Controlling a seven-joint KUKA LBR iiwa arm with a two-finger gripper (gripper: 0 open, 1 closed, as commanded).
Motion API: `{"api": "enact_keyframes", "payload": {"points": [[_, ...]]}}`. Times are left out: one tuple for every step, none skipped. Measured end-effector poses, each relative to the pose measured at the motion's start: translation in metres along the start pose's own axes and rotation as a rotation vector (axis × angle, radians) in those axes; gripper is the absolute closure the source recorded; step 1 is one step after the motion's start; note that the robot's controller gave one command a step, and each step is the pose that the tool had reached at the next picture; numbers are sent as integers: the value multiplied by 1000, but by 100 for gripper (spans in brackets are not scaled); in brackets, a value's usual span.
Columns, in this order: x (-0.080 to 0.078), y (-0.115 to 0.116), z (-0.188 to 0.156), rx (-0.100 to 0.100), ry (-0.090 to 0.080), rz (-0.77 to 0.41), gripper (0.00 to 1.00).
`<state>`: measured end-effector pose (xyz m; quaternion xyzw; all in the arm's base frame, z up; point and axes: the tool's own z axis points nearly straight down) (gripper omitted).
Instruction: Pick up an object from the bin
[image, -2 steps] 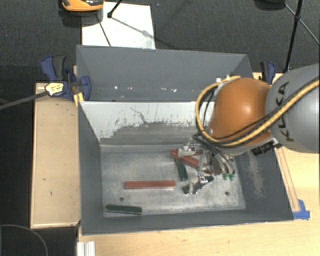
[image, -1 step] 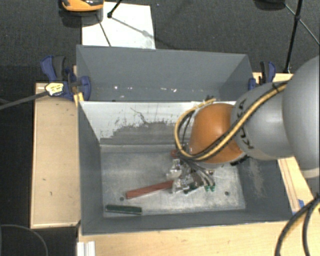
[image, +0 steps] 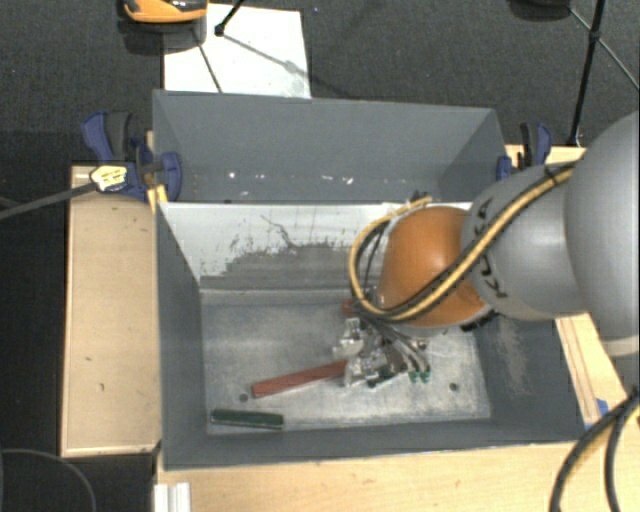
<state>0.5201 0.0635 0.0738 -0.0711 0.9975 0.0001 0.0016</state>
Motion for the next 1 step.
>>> {"api": "enact_keyframes", "payload": {"points": [[-3, 11, -162, 0, -6, -39, 100]]}}
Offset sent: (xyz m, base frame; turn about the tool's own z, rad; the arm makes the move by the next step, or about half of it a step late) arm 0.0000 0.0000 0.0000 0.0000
